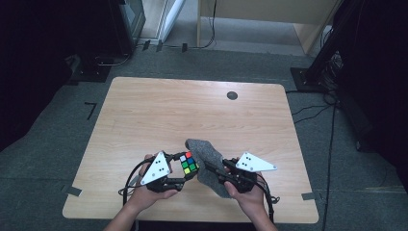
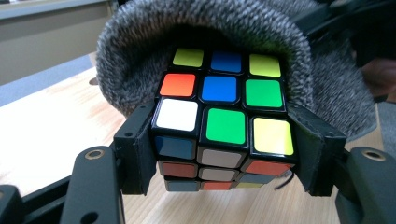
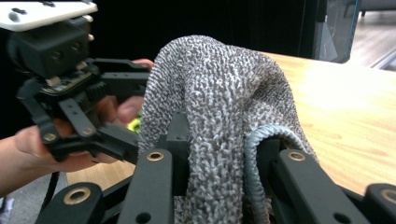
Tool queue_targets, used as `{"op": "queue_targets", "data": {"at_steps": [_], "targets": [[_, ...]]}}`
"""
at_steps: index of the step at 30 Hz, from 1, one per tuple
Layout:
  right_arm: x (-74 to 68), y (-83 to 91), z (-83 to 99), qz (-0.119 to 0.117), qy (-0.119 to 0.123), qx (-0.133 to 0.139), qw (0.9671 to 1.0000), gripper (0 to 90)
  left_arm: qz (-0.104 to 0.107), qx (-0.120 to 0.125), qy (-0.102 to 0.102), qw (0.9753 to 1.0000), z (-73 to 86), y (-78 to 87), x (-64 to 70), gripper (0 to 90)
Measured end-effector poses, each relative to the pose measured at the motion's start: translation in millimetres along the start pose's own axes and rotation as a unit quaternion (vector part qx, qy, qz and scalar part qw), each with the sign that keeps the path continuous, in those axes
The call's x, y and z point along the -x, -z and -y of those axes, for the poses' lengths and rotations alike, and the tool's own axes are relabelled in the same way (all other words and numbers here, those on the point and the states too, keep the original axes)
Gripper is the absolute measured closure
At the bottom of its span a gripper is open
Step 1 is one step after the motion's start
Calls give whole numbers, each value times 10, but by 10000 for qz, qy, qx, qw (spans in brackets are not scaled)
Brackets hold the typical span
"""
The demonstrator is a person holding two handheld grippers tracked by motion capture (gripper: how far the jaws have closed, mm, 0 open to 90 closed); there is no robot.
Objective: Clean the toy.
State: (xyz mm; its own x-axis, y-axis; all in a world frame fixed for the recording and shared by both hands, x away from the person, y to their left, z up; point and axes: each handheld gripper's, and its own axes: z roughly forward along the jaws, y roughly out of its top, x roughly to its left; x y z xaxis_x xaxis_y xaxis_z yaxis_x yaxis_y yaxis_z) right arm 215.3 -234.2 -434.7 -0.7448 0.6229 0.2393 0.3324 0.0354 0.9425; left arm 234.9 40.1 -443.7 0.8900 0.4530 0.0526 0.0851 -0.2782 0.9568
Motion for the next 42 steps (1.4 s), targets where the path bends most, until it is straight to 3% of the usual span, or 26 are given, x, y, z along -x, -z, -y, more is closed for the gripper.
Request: {"op": "queue_targets", "data": {"at_steps": [4, 7, 10, 15, 19, 23, 27, 33, 37, 39, 42], "targets": [[49, -13, 39, 51, -94, -49, 9999, 688, 91, 183, 217, 9996, -11, 48, -57, 341], [26, -10, 16, -5, -130, -22, 9999, 689, 73, 111, 199, 9997, 14, 33, -69, 341], [-54, -9, -18, -124, -1, 42, 9999, 689, 114, 62, 248, 9996, 24, 14, -62, 341], [-14, 12, -6, -222, -68, 163, 9996, 688, 143, 353, 379, 9986, -58, 105, -87, 341], [43, 2, 50, -86, -94, 119, 9998, 689, 24, 595, 483, 9971, -68, 189, -151, 341], [49, -32, 83, 10, -34, 52, 10000, 692, -32, 770, 622, 9951, -75, 257, -205, 341], [14, -77, 95, -5, 48, 36, 10000, 699, 44, 923, 796, 9925, -78, 284, -233, 341], [-101, -204, 166, -308, 157, -43, 9994, 701, 273, 1113, 1190, 9863, -55, 269, -257, 341], [-223, -299, 226, -429, 426, -219, 9979, 698, 311, 1097, 1213, 9860, -51, 246, -242, 340], [-251, -320, 246, -347, 567, -293, 9974, 698, 274, 1063, 1166, 9871, -43, 242, -248, 341], [-194, -285, 227, -179, 533, -196, 9982, 698, 271, 997, 1186, 9876, -18, 237, -271, 341]]}}
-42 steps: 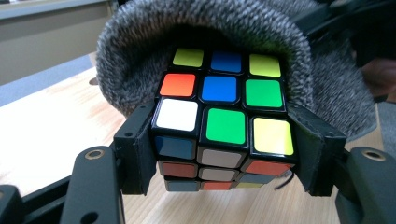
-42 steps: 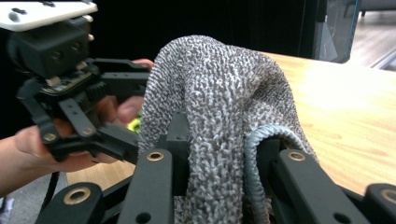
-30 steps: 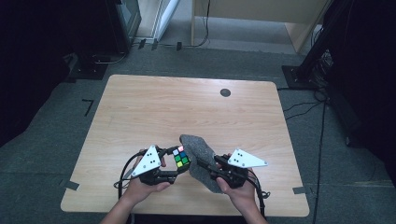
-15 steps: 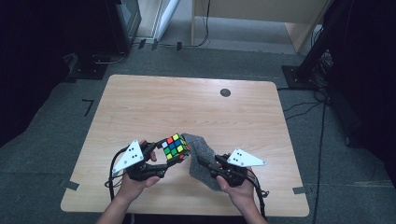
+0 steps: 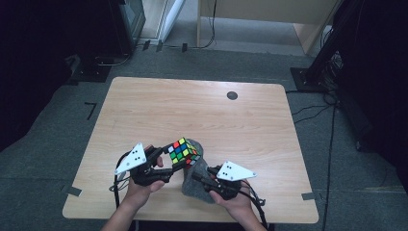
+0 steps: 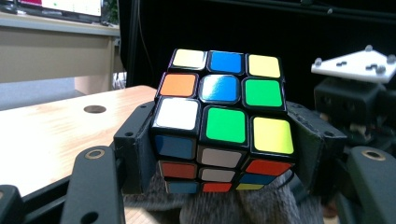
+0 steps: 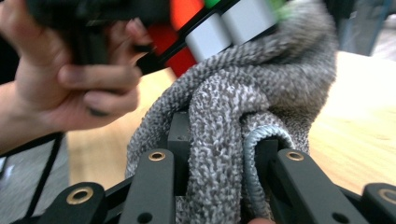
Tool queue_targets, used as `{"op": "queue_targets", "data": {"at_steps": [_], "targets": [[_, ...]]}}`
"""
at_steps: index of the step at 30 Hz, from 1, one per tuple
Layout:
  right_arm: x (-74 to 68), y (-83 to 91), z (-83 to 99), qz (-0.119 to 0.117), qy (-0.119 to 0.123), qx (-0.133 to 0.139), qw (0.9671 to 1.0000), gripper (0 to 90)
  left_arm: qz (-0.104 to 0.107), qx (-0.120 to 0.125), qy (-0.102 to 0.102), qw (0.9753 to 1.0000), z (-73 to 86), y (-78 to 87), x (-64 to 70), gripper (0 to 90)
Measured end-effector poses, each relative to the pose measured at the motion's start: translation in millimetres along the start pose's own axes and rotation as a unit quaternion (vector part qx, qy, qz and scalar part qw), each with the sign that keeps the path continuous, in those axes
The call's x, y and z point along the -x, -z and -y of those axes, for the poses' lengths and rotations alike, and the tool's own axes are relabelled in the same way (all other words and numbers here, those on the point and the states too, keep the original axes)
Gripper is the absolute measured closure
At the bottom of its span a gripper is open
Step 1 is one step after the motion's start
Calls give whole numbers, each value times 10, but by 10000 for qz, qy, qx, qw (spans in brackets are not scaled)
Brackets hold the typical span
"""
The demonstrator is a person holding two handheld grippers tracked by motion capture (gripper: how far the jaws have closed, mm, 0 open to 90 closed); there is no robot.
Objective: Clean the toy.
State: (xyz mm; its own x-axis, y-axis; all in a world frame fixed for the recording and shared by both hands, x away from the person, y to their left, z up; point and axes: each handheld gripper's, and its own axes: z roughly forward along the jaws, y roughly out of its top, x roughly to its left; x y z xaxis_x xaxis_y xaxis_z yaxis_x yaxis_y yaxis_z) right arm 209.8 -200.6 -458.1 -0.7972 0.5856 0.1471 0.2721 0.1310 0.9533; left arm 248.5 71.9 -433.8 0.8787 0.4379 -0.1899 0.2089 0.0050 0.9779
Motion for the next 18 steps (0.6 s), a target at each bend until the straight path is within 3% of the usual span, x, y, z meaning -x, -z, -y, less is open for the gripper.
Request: {"op": "queue_targets", "data": {"at_steps": [2, 4, 9, 11, 13, 16, 18], "targets": [[71, 59, -10, 134, -177, 222, 9995, 698, 3, -7, 30, 10000, 4, 2, -14, 341], [88, 72, -6, 172, -223, 281, 9992, 698, 3, -25, 20, 10000, 3, -4, -10, 341], [-75, -69, 66, -241, -8, -112, 9996, 696, -3, -52, -25, 10000, -4, -10, 4, 340], [-97, -93, 72, -235, 79, -180, 9995, 696, -23, -41, -11, 10000, -8, 4, -4, 341], [-63, -63, 50, -160, 37, -84, 9998, 697, -40, -21, 5, 10000, -13, 18, -17, 341], [53, 45, 1, 63, -249, 297, 9992, 698, -34, -27, 7, 10000, -10, 17, -19, 341], [76, 70, -4, 109, -286, 354, 9989, 699, -23, -50, 4, 10000, -5, 5, -15, 341]]}}
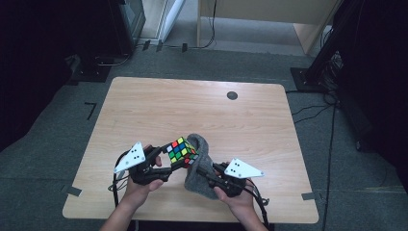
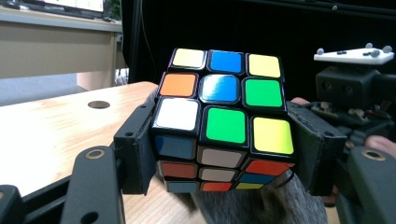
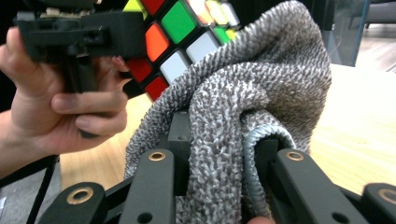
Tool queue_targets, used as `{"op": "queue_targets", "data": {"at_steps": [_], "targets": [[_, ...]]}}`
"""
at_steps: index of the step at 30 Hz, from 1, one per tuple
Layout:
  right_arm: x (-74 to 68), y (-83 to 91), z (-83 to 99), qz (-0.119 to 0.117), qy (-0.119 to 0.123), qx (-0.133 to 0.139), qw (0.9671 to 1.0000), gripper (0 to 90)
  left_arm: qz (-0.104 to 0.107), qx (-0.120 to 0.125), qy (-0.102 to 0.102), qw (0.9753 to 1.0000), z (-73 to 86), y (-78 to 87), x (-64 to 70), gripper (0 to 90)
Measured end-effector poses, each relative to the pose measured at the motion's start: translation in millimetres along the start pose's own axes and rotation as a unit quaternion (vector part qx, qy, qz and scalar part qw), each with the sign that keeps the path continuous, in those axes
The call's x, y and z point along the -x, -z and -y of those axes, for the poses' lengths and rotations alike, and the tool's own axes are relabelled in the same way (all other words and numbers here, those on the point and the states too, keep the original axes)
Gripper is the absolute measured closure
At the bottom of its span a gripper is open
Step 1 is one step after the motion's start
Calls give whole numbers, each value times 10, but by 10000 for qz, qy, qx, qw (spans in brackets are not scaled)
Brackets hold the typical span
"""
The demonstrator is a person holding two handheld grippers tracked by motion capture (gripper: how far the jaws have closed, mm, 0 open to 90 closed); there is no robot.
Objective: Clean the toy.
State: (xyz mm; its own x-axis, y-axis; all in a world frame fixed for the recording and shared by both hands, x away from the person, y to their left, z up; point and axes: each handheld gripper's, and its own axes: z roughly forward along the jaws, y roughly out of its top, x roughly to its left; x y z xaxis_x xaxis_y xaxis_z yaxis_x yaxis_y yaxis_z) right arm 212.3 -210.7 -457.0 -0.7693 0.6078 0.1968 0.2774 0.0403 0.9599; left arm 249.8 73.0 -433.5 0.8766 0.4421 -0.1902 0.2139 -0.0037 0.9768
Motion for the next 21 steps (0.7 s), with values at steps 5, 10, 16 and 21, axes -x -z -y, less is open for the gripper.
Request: {"op": "queue_targets", "data": {"at_steps": [5, 10, 16, 21], "targets": [[-110, -109, 85, -382, 96, -383, 9985, 694, -52, -14, 17, 10000, -10, -5, 5, 340], [-20, -74, 63, 46, 170, -467, 9988, 692, -195, -5, 67, 9998, -18, 26, -30, 341], [390, 112, 123, 1511, -300, -576, 9864, 693, -292, -121, 73, 9995, 2, 4, -46, 341], [594, 92, 275, 1875, -347, -1155, 9748, 667, -639, -361, 182, 9971, 18, -35, -83, 341]]}}
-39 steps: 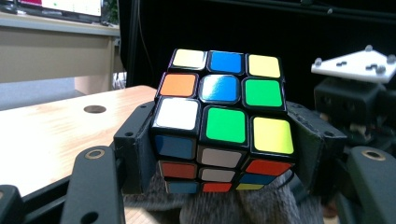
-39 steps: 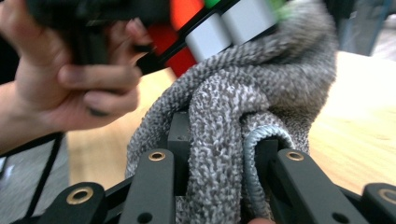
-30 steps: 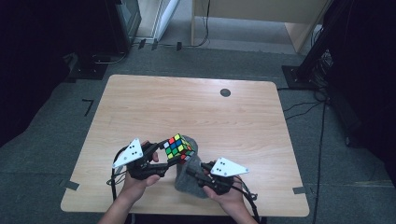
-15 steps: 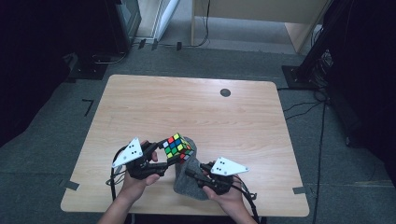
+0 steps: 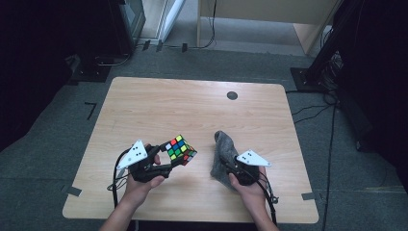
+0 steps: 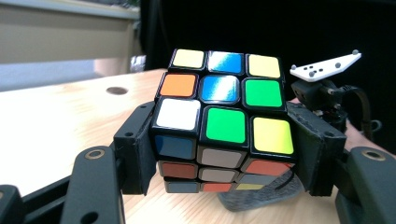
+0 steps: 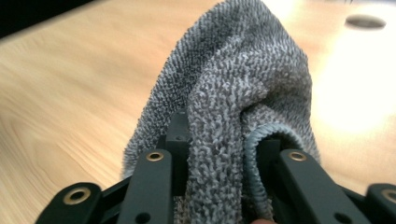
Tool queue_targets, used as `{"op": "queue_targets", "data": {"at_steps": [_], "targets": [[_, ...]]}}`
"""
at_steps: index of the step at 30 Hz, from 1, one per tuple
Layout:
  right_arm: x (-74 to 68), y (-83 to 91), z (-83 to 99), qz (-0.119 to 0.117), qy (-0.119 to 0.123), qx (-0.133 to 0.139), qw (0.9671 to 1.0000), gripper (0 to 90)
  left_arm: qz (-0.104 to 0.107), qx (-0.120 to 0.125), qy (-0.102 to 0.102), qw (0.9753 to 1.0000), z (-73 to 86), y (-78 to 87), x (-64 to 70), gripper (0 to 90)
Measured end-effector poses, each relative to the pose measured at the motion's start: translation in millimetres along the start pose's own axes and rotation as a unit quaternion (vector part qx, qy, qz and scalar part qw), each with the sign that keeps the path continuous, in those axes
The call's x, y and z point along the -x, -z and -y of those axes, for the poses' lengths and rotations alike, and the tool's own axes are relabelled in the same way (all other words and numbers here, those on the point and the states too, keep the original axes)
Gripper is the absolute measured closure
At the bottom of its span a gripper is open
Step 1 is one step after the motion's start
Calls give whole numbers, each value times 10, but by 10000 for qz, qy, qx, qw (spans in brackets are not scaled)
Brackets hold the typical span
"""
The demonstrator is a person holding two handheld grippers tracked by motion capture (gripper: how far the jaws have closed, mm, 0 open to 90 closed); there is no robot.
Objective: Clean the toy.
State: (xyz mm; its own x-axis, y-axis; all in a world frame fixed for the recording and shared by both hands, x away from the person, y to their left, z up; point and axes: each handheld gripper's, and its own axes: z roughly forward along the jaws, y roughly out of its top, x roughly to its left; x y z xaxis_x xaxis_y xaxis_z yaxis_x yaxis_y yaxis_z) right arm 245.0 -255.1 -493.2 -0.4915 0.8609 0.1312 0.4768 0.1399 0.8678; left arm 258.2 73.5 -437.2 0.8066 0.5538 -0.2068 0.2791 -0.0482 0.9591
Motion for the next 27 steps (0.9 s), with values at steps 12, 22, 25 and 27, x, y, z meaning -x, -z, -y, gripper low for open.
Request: {"op": "queue_targets", "data": {"at_steps": [12, 22, 25, 27], "targets": [[-191, 159, -161, -18, 701, 743, 9948, 252, -270, -113, 526, 9982, 18, 12, -124, 341], [-653, 261, -259, -671, 1355, 1133, 9820, 160, -92, -179, 535, 9984, 1, -55, -13, 341], [-592, 251, -280, -319, 1181, 953, 9879, 158, -141, -176, 587, 9980, 5, -37, -44, 341], [-472, 211, -261, -113, 1017, 722, 9921, 243, -174, -143, 619, 9978, 2, -19, -69, 340]]}}
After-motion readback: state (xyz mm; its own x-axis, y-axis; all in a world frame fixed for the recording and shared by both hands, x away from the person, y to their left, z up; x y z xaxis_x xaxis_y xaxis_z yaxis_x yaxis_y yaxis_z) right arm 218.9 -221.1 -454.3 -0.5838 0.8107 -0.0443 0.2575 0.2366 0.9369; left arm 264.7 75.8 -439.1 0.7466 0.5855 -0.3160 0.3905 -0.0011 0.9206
